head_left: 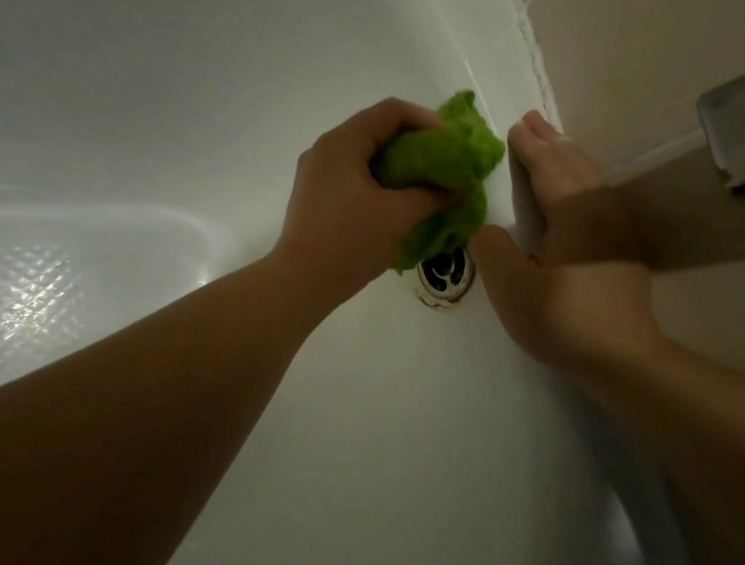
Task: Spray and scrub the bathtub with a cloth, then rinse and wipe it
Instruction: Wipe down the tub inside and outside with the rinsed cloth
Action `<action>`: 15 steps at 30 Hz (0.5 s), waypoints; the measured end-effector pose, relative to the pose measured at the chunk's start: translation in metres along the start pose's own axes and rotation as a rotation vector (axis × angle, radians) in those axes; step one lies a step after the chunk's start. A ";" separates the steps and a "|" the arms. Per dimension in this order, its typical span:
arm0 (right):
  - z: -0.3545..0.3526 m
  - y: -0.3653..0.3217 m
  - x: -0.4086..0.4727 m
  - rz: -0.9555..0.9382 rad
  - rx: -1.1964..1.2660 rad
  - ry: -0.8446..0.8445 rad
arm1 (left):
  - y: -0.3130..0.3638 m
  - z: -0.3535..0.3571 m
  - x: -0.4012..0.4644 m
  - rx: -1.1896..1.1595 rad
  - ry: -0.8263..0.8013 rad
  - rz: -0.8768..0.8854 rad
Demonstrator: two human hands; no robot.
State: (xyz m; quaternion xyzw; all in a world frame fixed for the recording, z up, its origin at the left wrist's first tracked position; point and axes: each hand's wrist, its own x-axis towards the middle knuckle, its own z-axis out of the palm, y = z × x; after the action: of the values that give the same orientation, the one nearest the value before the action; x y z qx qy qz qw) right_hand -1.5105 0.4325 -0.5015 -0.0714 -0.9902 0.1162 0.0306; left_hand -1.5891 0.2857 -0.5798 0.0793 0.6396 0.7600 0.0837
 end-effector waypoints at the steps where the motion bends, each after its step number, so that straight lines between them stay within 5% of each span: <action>1: 0.000 -0.001 0.001 0.008 -0.012 -0.013 | -0.001 0.000 0.005 -0.013 0.045 -0.003; 7: 0.001 -0.004 0.008 0.001 -0.097 -0.047 | -0.057 0.000 -0.008 0.002 0.232 -0.359; 15: 0.000 -0.005 0.010 -0.061 -0.152 -0.017 | -0.060 0.014 -0.051 -0.072 0.109 -0.570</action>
State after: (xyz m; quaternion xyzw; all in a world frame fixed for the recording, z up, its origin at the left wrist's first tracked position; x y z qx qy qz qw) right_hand -1.5208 0.4293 -0.5002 -0.0423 -0.9981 0.0401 0.0202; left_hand -1.5345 0.2971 -0.6376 -0.1477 0.6124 0.7310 0.2622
